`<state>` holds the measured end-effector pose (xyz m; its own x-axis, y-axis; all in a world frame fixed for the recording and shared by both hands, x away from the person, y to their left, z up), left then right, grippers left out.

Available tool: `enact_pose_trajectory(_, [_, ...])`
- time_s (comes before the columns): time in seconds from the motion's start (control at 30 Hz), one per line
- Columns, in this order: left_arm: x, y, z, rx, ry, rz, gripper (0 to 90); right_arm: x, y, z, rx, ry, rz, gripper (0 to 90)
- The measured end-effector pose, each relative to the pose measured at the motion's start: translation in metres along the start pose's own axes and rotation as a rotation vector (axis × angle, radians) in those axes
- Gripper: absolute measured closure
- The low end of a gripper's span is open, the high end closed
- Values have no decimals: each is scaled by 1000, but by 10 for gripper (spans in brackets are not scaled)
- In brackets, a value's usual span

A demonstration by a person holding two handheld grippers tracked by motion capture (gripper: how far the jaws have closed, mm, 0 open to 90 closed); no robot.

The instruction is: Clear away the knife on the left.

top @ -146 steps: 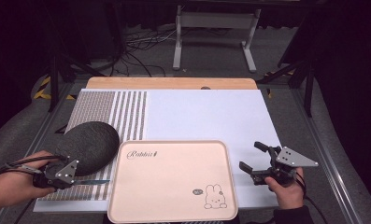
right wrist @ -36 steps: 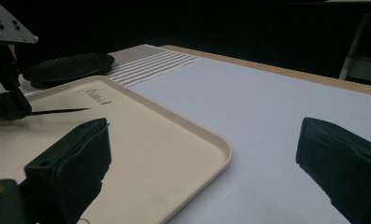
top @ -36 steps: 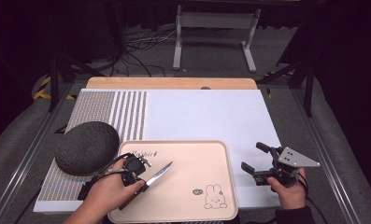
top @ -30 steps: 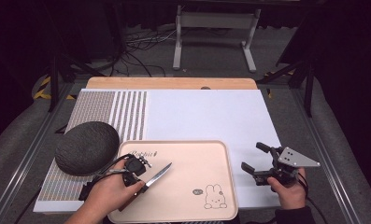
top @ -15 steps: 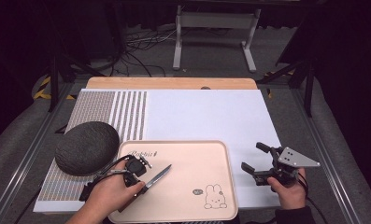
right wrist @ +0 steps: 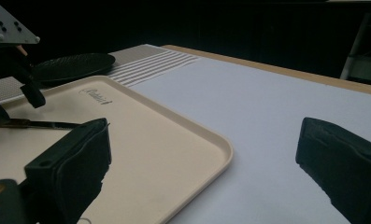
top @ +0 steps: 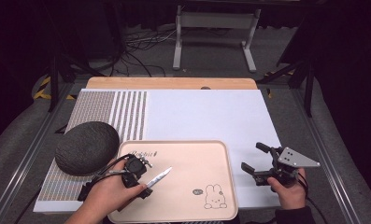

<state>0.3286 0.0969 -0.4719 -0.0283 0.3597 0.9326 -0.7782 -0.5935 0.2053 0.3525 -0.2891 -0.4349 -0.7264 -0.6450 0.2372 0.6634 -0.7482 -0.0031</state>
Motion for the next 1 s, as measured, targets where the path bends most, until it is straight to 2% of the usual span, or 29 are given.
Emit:
enact_pose_trajectory(0.03, [0, 0, 0, 0, 0, 0, 231, 0, 0, 0, 0, 0, 0, 40])
enact_pose_trajectory(0.07, [1, -1, 1, -35, 13, 7, 212, 0, 0, 0, 1, 1, 0, 40])
enact_pose_trajectory(0.13, [1, 0, 3, -78, 38, -13, 190, 0, 0, 0, -2, 4, 0, 40])
enact_pose_trajectory(0.2, [2, 3, 6, -128, 55, -39, 186, 0, 0, 0, -3, 5, 1, 39])
enact_pose_trajectory(0.23, [2, 3, 6, -128, 55, -39, 209, 0, 0, 0, -3, 5, 1, 39])
enact_pose_trajectory(0.27, [3, 6, 9, -184, 73, -38, 215, 0, 0, 1, -3, 6, 1, 38])
enact_pose_trajectory(0.3, [3, 9, 10, -220, 79, -43, 226, 0, 0, 1, -3, 7, 1, 38])
enact_pose_trajectory(0.33, [3, 12, 12, -259, 82, -58, 262, 0, 0, 1, -1, 7, 3, 38])
enact_pose_trajectory(0.37, [3, 12, 12, -259, 82, -58, 310, 0, -1, 0, -1, 6, 3, 38])
enact_pose_trajectory(0.43, [0, 16, 13, -345, 66, -95, 387, -1, 0, 0, -1, 6, 3, 38])
enact_pose_trajectory(0.47, [0, 16, 13, -345, 66, -95, 432, -1, 0, 0, -1, 6, 3, 38])
enact_pose_trajectory(0.5, [-2, 15, 11, -387, 29, -90, 432, -1, 0, 0, -1, 6, 2, 38])
enact_pose_trajectory(0.57, [-5, 13, 11, -421, -2, -81, 556, 0, 0, 0, -3, 7, 4, 38])
enact_pose_trajectory(0.63, [-6, 12, 11, -470, -7, -96, 749, 0, 0, 1, -7, 9, 6, 40])
enact_pose_trajectory(0.67, [-6, 12, 11, -470, -7, -96, 851, 0, 0, 1, -7, 9, 6, 40])
enact_pose_trajectory(0.7, [-7, 12, 12, -490, -8, -98, 851, 0, 0, 1, -8, 10, 6, 40])
enact_pose_trajectory(0.73, [-8, 12, 12, -495, -16, -97, 900, 0, 0, 1, -9, 11, 6, 41])
enact_pose_trajectory(0.9, [-14, 12, 11, -537, -73, -92, 900, 0, 0, 1, -8, 9, 6, 41])
enact_pose_trajectory(1.0, [-16, 12, 10, -531, -85, -101, 900, 0, -1, 1, -9, 12, 7, 41])
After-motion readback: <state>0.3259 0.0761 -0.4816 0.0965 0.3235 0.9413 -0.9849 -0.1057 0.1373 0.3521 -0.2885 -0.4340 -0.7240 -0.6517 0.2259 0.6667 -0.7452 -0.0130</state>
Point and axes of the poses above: each handheld gripper's, and its own axes: x roughly backward along the jaws, z roughly out of its top, y roughly to its right, the point moved 6 cm from there along -x, roughly forward along the jaws, and after that the axes turned 5 degrees about -z, right-handed, at the moved point
